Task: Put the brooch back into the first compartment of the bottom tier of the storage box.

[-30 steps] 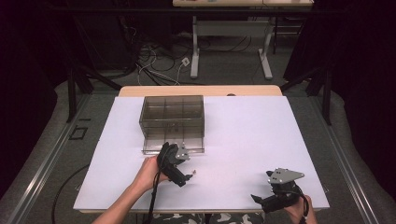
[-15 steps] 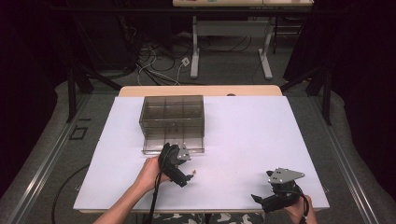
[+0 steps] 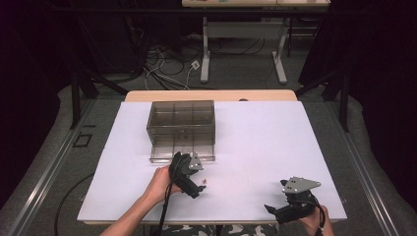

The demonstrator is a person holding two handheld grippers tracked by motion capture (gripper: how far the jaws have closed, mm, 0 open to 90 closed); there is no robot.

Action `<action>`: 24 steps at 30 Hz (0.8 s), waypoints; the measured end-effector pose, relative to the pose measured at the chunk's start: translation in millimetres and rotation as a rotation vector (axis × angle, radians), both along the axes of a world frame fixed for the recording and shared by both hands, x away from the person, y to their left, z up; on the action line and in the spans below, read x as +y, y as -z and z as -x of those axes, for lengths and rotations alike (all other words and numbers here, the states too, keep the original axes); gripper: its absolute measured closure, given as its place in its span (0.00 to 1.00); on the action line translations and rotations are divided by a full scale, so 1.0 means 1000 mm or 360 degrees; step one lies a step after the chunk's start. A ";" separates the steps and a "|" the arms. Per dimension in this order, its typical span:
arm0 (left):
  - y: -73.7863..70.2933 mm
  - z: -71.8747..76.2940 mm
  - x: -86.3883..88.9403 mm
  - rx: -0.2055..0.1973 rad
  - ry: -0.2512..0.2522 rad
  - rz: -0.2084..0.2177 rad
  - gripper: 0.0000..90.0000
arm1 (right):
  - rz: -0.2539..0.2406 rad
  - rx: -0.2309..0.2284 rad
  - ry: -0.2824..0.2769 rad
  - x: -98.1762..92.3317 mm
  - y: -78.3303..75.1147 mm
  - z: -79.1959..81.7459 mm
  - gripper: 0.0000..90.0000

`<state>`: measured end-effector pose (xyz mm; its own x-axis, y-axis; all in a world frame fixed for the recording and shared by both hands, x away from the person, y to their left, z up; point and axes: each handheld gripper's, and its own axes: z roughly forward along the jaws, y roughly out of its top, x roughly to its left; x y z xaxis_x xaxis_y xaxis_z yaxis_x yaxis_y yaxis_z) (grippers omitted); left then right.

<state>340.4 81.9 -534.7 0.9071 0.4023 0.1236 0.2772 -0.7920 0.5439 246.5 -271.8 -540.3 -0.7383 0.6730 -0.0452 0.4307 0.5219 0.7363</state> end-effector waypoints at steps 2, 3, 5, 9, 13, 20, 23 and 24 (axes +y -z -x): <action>0.001 0.001 -0.001 0.0012 0.0000 0.0013 0.00 | 0.0001 -0.0004 -0.0007 0.000 0.000 0.000 0.01; 0.001 0.001 -0.001 0.0013 0.0004 0.0013 0.00 | 0.0000 -0.0005 -0.0007 0.000 0.000 0.000 0.01; 0.001 0.002 -0.002 0.0026 0.0006 0.0037 0.04 | 0.0000 -0.0006 -0.0008 0.000 0.000 0.000 0.01; 0.002 0.002 -0.003 0.0045 0.0009 0.0072 0.19 | -0.0001 -0.0003 -0.0006 0.000 0.000 -0.001 0.01; 0.005 0.001 -0.004 0.0085 0.0017 0.0113 0.30 | 0.0012 0.0003 -0.0006 0.000 0.000 0.000 0.01; 0.007 0.000 -0.005 0.0117 0.0010 0.0151 0.54 | 0.0002 -0.0004 -0.0006 0.000 0.000 0.000 0.01; 0.007 0.000 -0.004 0.0123 0.0009 0.0157 0.67 | 0.0010 0.0006 -0.0005 0.000 0.000 0.000 0.01; 0.007 0.000 -0.004 0.0119 0.0002 0.0157 0.70 | 0.0012 0.0003 -0.0009 0.000 0.000 0.000 0.01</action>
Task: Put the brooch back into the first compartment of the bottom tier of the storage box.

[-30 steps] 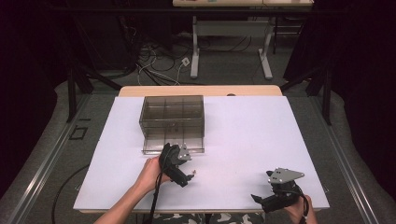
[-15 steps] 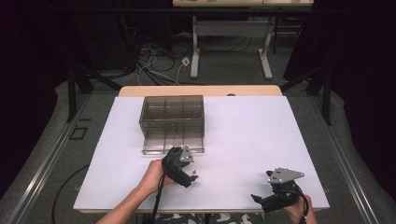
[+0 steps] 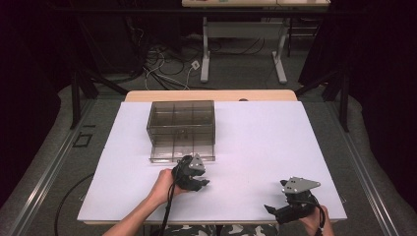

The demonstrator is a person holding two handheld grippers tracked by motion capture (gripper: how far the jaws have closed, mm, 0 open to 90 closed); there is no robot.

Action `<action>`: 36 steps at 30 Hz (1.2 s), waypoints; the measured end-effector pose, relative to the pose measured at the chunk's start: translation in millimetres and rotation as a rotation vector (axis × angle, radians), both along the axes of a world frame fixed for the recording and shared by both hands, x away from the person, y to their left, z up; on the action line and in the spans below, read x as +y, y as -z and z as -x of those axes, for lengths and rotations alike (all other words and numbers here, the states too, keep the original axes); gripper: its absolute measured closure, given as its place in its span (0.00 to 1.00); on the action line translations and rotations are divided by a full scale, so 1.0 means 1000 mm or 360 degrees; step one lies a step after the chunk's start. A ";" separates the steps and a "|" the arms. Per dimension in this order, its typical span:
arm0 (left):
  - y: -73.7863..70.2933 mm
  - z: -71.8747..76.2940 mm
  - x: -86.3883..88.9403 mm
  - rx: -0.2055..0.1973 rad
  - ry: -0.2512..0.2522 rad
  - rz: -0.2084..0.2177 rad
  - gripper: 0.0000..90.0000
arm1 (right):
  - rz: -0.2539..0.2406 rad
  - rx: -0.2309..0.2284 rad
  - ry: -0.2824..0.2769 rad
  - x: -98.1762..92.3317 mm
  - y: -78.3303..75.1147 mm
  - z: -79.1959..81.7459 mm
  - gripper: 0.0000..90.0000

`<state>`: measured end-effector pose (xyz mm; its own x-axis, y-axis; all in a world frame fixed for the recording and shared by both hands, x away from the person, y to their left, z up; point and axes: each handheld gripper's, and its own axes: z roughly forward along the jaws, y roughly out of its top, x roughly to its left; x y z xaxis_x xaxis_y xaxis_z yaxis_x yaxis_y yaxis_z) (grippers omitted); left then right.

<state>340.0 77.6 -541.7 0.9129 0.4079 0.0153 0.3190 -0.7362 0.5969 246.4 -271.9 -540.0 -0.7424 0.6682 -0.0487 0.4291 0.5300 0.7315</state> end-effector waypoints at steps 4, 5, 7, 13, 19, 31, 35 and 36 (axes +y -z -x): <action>0.001 -0.002 0.001 0.0030 0.0007 -0.0007 0.78 | -0.0003 0.0001 0.0001 0.000 0.000 0.000 0.01; 0.002 -0.002 0.001 0.0037 0.0004 -0.0005 0.79 | -0.0001 0.0004 0.0003 0.000 0.000 0.000 0.01; 0.003 -0.002 0.000 0.0050 0.0009 -0.0013 0.79 | -0.0002 0.0002 -0.0003 0.000 0.000 0.000 0.01; 0.005 -0.002 0.001 0.0066 0.0025 0.0010 0.86 | -0.0004 0.0006 0.0005 0.001 0.000 0.000 0.01; 0.006 -0.003 0.002 0.0063 0.0021 0.0023 0.89 | -0.0005 0.0001 -0.0006 0.000 0.000 0.000 0.01; 0.004 0.000 0.003 0.0039 0.0026 -0.0001 0.89 | -0.0007 -0.0005 0.0001 0.000 0.000 0.000 0.01; 0.003 0.000 0.006 0.0010 0.0005 0.0007 0.89 | -0.0005 -0.0004 0.0003 0.000 -0.001 0.001 0.01; 0.001 0.000 0.007 0.0013 0.0008 -0.0002 0.89 | -0.0006 -0.0005 0.0006 0.000 -0.001 0.001 0.01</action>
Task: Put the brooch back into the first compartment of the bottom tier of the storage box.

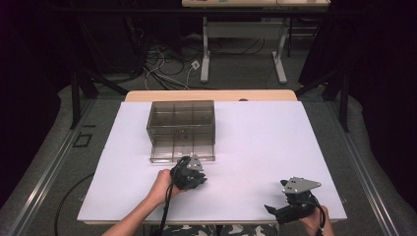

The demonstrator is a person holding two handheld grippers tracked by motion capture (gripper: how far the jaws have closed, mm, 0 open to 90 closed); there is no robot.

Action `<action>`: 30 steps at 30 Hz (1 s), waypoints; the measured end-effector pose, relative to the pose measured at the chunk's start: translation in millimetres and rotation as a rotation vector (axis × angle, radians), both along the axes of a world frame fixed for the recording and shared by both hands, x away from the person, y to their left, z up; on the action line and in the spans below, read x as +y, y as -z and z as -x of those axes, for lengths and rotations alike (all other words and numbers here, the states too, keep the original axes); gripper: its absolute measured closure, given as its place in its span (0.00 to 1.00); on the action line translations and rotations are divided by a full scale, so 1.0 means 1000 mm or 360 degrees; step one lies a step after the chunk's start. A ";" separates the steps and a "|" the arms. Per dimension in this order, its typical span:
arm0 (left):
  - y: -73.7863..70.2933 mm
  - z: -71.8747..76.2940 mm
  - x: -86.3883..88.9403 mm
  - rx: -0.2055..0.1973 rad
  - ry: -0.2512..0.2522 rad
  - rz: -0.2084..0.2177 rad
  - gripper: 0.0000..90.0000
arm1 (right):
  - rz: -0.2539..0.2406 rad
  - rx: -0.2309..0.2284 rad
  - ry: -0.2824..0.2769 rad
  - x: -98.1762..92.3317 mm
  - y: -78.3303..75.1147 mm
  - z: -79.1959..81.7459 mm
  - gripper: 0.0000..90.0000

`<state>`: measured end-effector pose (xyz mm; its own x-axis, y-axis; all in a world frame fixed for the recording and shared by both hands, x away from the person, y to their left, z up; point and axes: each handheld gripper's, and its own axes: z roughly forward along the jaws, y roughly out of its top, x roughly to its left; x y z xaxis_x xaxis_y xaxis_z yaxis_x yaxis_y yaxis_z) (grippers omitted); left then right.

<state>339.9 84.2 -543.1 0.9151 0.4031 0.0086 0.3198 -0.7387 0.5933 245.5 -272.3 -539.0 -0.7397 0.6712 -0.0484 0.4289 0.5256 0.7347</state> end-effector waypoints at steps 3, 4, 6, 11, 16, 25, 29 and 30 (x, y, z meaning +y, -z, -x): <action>-0.001 0.000 0.002 -0.0020 -0.0014 0.0008 0.89 | 0.0000 0.0002 -0.0003 0.000 0.000 0.000 0.01; -0.001 0.000 0.002 -0.0010 -0.0008 0.0002 0.89 | 0.0000 0.0002 -0.0003 0.000 0.000 0.000 0.01; -0.002 0.001 0.003 -0.0039 -0.0027 0.0007 0.89 | 0.0000 -0.0001 -0.0004 0.000 0.000 0.000 0.01; -0.004 0.000 0.006 -0.0045 -0.0033 -0.0002 0.89 | -0.0001 0.0004 -0.0002 0.000 0.000 0.000 0.01; -0.006 0.000 0.009 -0.0066 -0.0047 -0.0007 0.89 | -0.0001 0.0004 -0.0001 0.000 0.000 0.000 0.01; -0.013 -0.002 0.017 -0.0101 -0.0084 0.0005 0.89 | -0.0001 0.0003 -0.0004 0.000 0.000 0.000 0.01; -0.014 -0.003 0.019 -0.0103 -0.0095 0.0003 0.89 | -0.0002 0.0004 -0.0002 0.000 0.000 0.000 0.01; -0.014 -0.003 0.019 -0.0107 -0.0100 0.0001 0.89 | -0.0002 0.0004 -0.0002 0.000 0.000 0.000 0.01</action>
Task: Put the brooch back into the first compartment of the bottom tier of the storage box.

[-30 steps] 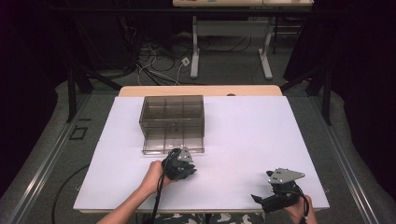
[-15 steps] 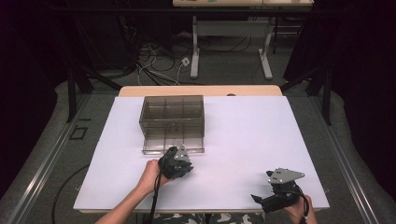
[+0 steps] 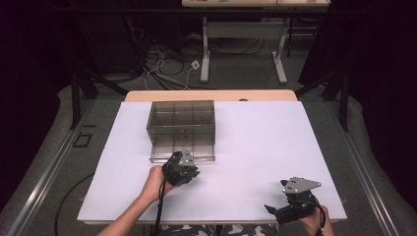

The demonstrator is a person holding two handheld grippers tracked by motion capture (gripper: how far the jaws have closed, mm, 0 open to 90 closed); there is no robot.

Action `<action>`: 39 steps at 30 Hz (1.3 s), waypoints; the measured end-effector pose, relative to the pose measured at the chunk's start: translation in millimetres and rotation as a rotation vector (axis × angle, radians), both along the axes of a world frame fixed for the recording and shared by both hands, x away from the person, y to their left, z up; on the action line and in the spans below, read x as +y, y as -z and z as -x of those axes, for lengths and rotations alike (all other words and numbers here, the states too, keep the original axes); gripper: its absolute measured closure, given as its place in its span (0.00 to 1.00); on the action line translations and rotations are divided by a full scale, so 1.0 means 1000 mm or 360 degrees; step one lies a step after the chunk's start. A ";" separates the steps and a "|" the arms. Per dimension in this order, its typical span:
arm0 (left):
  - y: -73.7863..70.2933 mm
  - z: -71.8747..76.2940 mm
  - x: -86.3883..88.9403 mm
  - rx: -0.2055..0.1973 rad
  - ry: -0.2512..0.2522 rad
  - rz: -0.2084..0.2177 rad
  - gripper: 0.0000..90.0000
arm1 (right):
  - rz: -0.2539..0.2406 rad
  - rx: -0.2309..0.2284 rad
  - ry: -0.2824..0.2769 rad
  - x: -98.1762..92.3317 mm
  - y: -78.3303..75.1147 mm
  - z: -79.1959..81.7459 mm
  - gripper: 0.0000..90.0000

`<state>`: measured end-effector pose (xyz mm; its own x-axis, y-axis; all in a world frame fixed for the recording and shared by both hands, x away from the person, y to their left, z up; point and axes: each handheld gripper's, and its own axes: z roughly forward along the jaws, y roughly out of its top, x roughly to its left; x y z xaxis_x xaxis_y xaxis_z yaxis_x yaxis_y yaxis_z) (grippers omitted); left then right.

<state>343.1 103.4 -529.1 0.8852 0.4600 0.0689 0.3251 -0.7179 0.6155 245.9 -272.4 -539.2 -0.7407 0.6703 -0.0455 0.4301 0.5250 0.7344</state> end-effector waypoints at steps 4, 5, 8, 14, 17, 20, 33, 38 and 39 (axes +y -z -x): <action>-0.001 -0.001 0.002 -0.0013 -0.0012 -0.0004 0.89 | 0.0000 -0.0002 -0.0003 0.000 0.000 0.000 0.01; -0.002 -0.001 0.003 -0.0007 -0.0012 -0.0008 0.89 | 0.0000 0.0000 -0.0001 0.000 0.000 0.000 0.01; -0.003 -0.002 0.005 -0.0019 -0.0023 -0.0002 0.89 | 0.0000 0.0002 0.0000 0.000 0.000 0.000 0.01; -0.005 -0.003 0.008 -0.0039 -0.0048 0.0006 0.89 | 0.0002 0.0004 0.0003 0.000 0.000 0.000 0.01; -0.006 -0.004 0.010 -0.0043 -0.0051 0.0001 0.89 | 0.0001 0.0003 0.0003 0.000 0.000 0.000 0.01; -0.006 -0.004 0.011 -0.0046 -0.0067 0.0005 0.89 | -0.0005 -0.0006 0.0001 0.000 0.001 0.000 0.01; -0.010 -0.007 0.020 -0.0086 -0.0115 -0.0008 0.89 | -0.0002 0.0004 0.0007 0.000 0.000 0.001 0.01; -0.010 -0.008 0.022 -0.0091 -0.0133 -0.0003 0.89 | 0.0001 0.0000 0.0002 0.000 0.000 0.000 0.01; -0.010 -0.008 0.022 -0.0086 -0.0134 -0.0007 0.89 | 0.0002 0.0000 0.0002 0.000 0.000 0.000 0.01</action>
<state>351.6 125.5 -519.3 0.8386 0.5320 0.1173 0.3508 -0.6921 0.6308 245.5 -272.6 -539.0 -0.7400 0.6711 -0.0463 0.4304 0.5253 0.7340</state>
